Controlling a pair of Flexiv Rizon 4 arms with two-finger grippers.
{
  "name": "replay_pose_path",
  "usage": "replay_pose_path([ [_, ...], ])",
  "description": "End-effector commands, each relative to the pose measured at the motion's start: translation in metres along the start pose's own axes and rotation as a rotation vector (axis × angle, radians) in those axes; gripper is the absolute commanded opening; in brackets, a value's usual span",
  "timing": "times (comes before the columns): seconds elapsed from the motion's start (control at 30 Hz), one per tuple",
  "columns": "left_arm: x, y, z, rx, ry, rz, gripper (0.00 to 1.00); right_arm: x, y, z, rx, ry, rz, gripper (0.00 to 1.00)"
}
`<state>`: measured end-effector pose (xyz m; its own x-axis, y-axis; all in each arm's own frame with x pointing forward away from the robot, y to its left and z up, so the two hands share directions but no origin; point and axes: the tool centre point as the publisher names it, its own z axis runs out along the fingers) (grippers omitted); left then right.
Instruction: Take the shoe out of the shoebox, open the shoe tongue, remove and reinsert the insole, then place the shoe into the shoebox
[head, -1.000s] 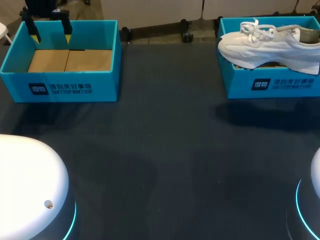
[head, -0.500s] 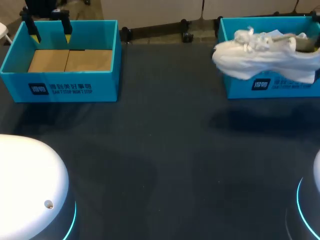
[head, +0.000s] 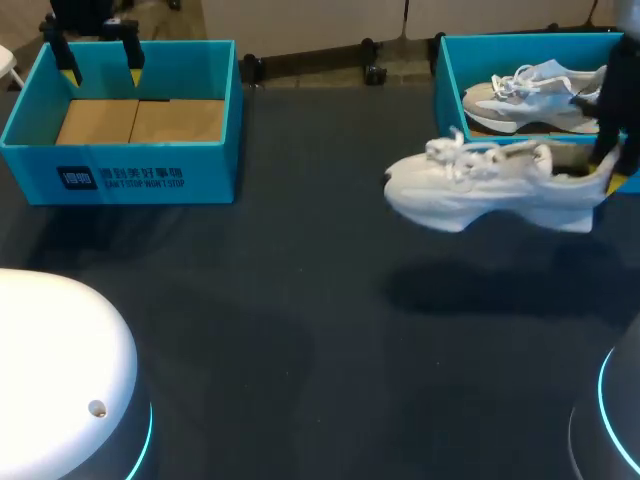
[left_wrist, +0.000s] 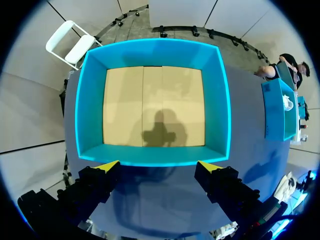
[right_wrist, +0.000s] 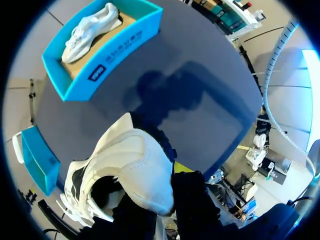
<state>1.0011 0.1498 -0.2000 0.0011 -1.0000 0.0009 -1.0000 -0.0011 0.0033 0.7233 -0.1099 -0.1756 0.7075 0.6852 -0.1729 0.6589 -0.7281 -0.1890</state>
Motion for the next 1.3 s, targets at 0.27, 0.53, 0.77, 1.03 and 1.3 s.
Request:
replay_pose_path([
  [0.27,0.000,0.000,0.000,0.001,0.000,0.000,1.00,0.015,-0.019,0.017,0.015,-0.006,-0.017,0.00],
  [0.53,0.000,0.000,0.000,0.001,0.000,0.000,1.00,0.015,-0.019,0.017,0.015,-0.006,-0.017,0.00],
  [0.77,0.000,0.000,0.000,0.001,0.000,0.000,1.00,0.050,-0.045,0.043,0.002,-0.028,-0.024,0.00],
  [1.03,0.000,0.000,0.000,0.001,0.000,0.000,1.00,0.074,-0.078,0.061,-0.018,0.013,-0.067,0.00],
  [1.3,0.000,0.000,0.000,0.001,0.000,0.000,1.00,0.091,-0.096,0.081,-0.016,-0.010,-0.128,0.00],
])
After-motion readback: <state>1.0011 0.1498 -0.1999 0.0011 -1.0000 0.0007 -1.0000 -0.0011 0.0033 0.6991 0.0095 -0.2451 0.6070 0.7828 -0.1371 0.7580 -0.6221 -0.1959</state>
